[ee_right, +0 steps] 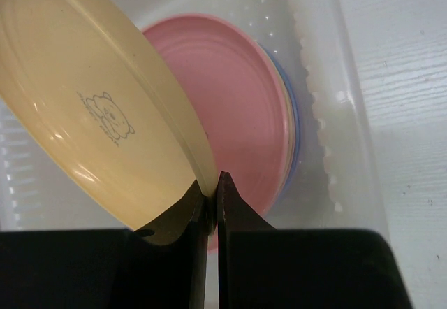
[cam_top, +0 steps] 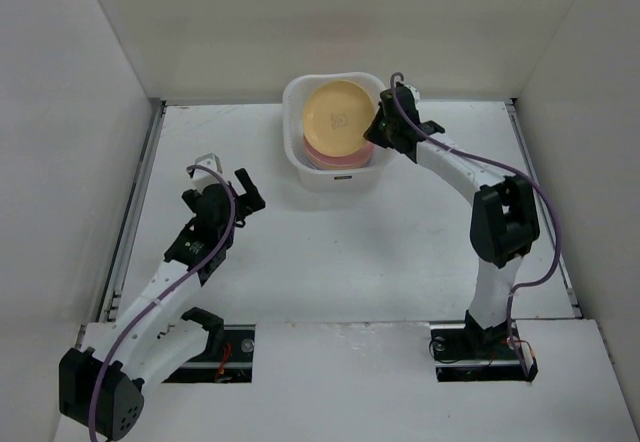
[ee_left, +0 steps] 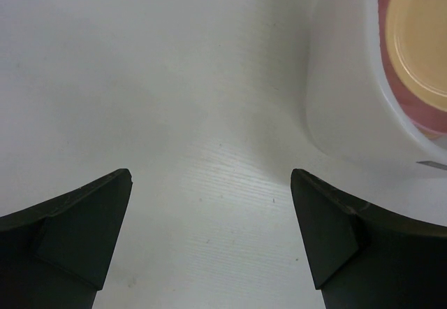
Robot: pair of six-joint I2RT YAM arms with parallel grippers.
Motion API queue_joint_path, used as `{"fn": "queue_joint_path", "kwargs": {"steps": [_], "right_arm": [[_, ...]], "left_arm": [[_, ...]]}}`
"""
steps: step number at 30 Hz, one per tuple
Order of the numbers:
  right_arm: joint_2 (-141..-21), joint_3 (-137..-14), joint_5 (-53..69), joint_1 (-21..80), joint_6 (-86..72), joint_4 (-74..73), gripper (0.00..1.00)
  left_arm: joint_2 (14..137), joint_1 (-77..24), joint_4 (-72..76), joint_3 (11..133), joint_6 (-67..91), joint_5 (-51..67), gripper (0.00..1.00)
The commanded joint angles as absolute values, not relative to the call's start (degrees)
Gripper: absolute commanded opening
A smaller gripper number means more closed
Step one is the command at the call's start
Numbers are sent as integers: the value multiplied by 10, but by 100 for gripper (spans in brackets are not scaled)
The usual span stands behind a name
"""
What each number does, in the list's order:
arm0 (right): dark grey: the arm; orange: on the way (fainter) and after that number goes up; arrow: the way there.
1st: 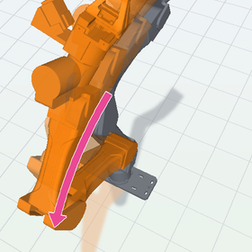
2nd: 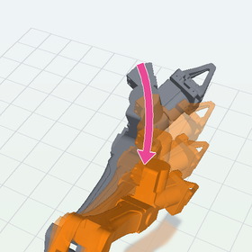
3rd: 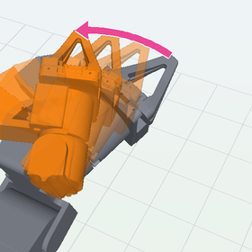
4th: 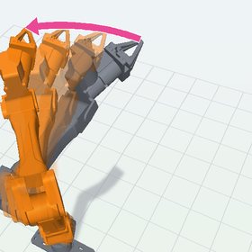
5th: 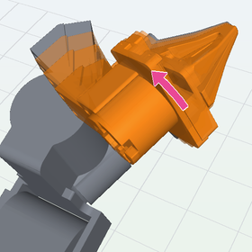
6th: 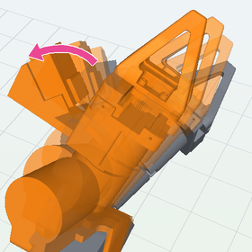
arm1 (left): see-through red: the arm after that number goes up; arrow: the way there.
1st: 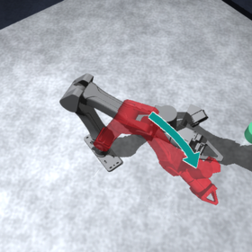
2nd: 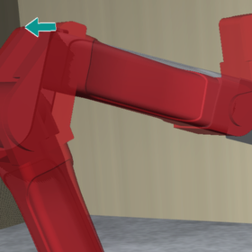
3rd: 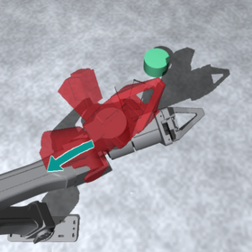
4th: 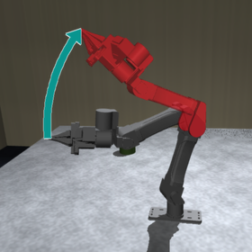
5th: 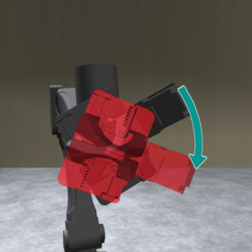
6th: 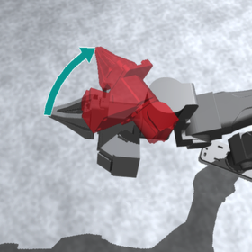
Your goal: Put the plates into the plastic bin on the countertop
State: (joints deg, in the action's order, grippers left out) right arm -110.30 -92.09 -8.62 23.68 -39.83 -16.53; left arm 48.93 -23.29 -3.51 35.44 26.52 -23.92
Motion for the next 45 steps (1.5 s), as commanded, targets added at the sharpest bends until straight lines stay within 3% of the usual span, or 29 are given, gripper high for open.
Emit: {"fn": "queue_joint_path", "kwargs": {"steps": [1, 5, 24, 30, 36, 41, 42, 43, 45], "right_arm": [[-1096, -961, -109, 247, -379, -151, 8], [-1107, -972, -113, 250, -372, -164, 14], [-1032, -957, -175, 295, -316, -171, 68], [-955, -926, -191, 312, -297, -174, 74], [-844, -833, -247, 344, -267, -154, 82], [-721, -649, -315, 362, -271, -94, 86], [-696, -609, -334, 363, -274, -81, 88], [-675, -571, -353, 363, -277, -70, 100], [-637, -506, -390, 363, -281, -55, 100]], "left_arm": [[474, -246, -40, 338, 275, -264, 100], [468, -249, -40, 327, 278, -266, 100], [460, -254, -40, 319, 284, -266, 100], [475, -260, -47, 314, 285, -266, 100], [490, -277, -47, 300, 294, -266, 100], [525, -288, -51, 284, 298, -271, 100], [532, -290, -51, 280, 301, -278, 100], [541, -290, -52, 275, 306, -290, 100], [556, -295, -56, 269, 313, -315, 100]]}}
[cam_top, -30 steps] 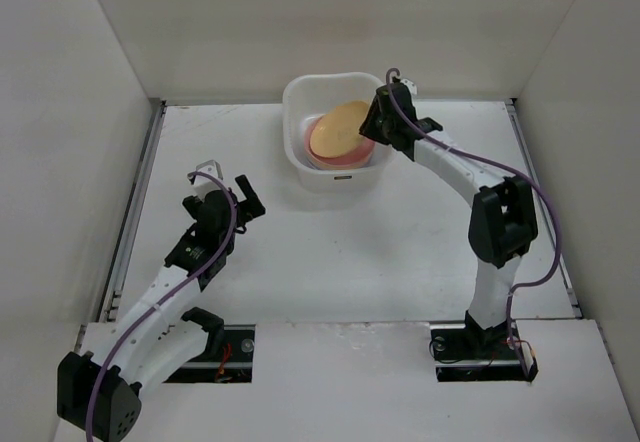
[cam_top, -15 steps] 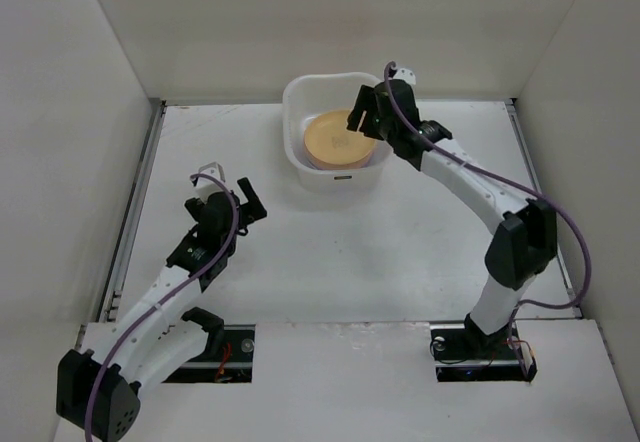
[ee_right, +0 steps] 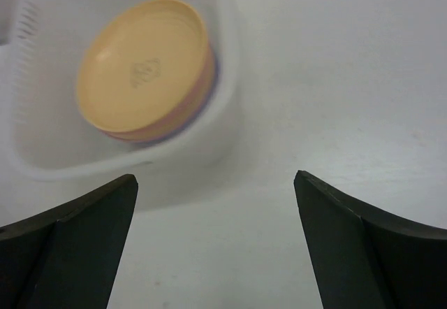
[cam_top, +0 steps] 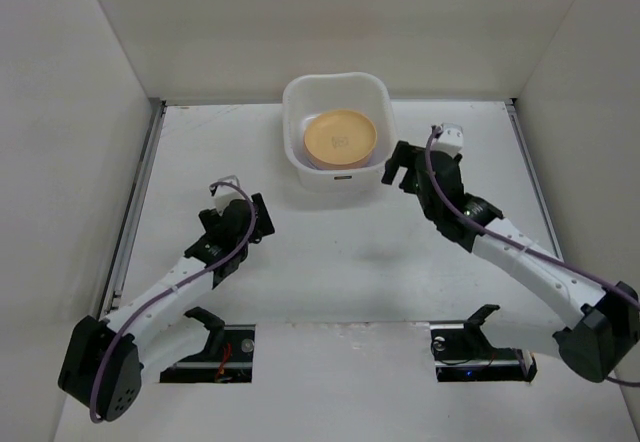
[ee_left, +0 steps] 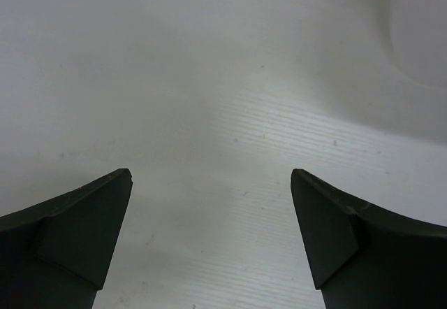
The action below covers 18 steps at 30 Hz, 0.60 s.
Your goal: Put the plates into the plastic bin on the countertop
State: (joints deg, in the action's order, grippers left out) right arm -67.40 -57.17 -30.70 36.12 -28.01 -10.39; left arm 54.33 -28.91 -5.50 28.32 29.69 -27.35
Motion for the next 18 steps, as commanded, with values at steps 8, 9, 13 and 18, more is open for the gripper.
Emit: {"fn": "queue_joint_path", "kwargs": {"steps": [8, 9, 13, 18], "right_arm": [[-484, -337, -573, 365, -302, -45, 100], [-465, -322, -598, 368, -303, -44, 100], [-373, -255, -664, 384, -307, -21, 100], [-306, -222, -672, 398, -303, -8, 100]], "left_arm": [[520, -307, -82, 271, 302, -394, 100], [501, -309, -88, 276, 295, -401, 100], [416, -326, -110, 282, 266, -440, 100], [298, -389, -98, 244, 235, -539, 100]]}}
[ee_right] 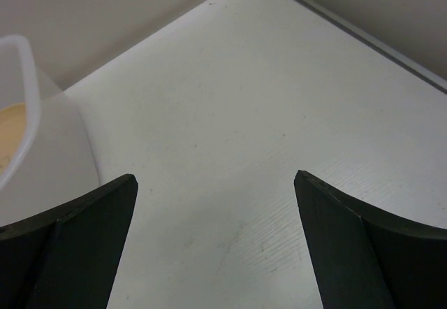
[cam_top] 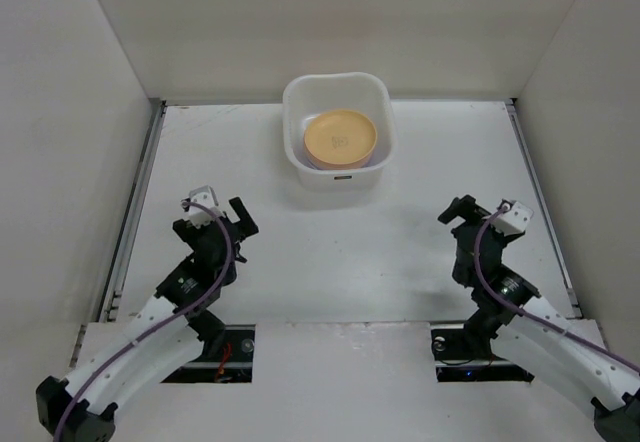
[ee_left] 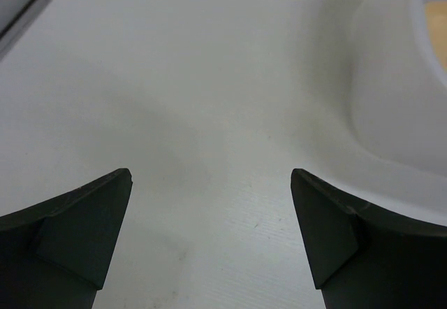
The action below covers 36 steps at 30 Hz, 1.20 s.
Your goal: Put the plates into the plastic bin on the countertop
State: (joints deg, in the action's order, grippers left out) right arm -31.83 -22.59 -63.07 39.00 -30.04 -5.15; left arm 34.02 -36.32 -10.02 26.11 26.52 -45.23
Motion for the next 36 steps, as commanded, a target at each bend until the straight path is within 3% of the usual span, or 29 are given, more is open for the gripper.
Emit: {"fn": "queue_joint_path", "kwargs": {"steps": [1, 6, 36], "right_arm": [[-313, -225, -674, 397, -302, -8, 100], [-369, -233, -671, 399, -308, -1, 100], [-403, -234, -652, 399, -314, -4, 100]], "left_arm": [[280, -403, -97, 236, 227, -561, 100], [242, -435, -90, 223, 220, -632, 100], [320, -435, -61, 240, 214, -599, 100]]}}
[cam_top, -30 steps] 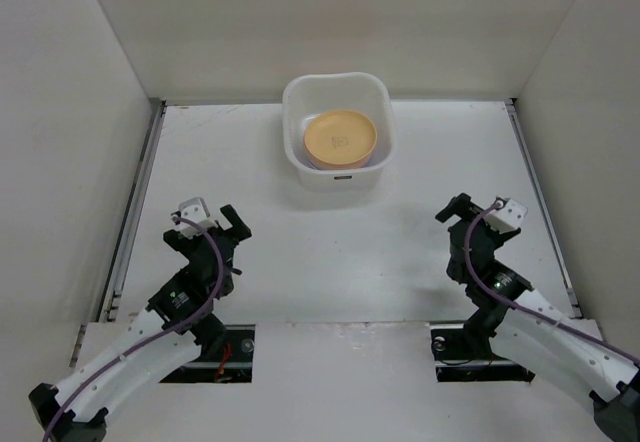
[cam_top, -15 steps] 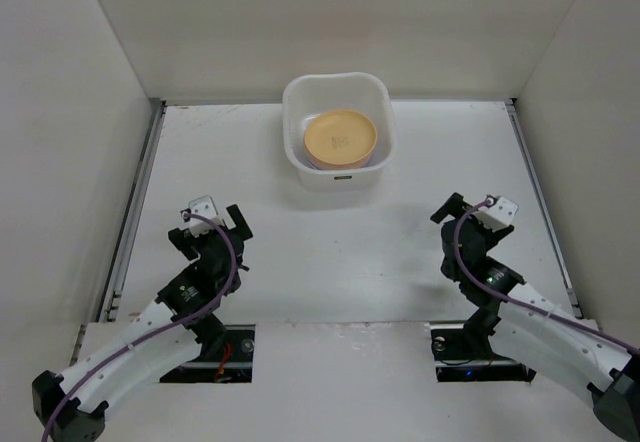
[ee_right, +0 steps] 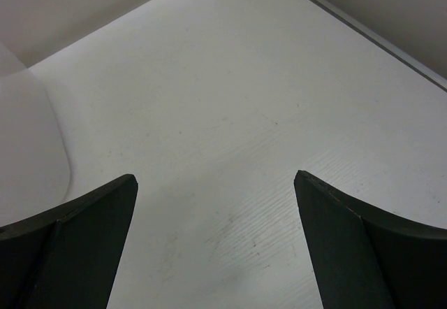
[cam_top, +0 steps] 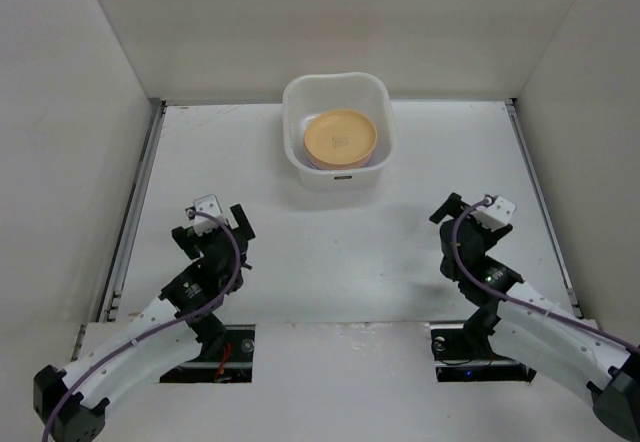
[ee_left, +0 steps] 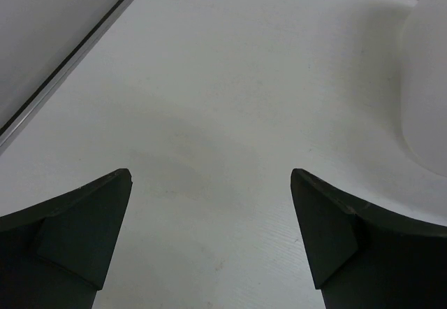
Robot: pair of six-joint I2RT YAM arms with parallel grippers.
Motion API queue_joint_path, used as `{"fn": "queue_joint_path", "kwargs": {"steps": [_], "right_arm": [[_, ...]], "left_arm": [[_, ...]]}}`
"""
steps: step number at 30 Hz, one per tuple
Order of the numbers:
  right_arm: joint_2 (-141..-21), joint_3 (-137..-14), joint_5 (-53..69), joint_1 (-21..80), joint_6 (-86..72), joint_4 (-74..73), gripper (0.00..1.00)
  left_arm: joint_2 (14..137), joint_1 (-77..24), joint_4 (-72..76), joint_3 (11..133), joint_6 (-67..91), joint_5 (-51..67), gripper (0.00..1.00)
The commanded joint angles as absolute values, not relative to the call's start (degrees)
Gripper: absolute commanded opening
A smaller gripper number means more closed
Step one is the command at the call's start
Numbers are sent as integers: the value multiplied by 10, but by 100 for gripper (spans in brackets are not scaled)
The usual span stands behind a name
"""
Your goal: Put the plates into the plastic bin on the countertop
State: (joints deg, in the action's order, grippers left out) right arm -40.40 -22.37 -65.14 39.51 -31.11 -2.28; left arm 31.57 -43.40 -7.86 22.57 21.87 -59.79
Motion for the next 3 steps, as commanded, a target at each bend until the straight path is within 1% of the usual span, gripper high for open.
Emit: {"fn": "queue_joint_path", "kwargs": {"steps": [1, 3], "right_arm": [[-404, -235, -652, 400, -313, -4, 100], [-408, -237, -652, 400, -312, -4, 100]], "left_arm": [[323, -435, -62, 241, 214, -599, 100], [323, -436, -58, 237, 212, -597, 100]]}}
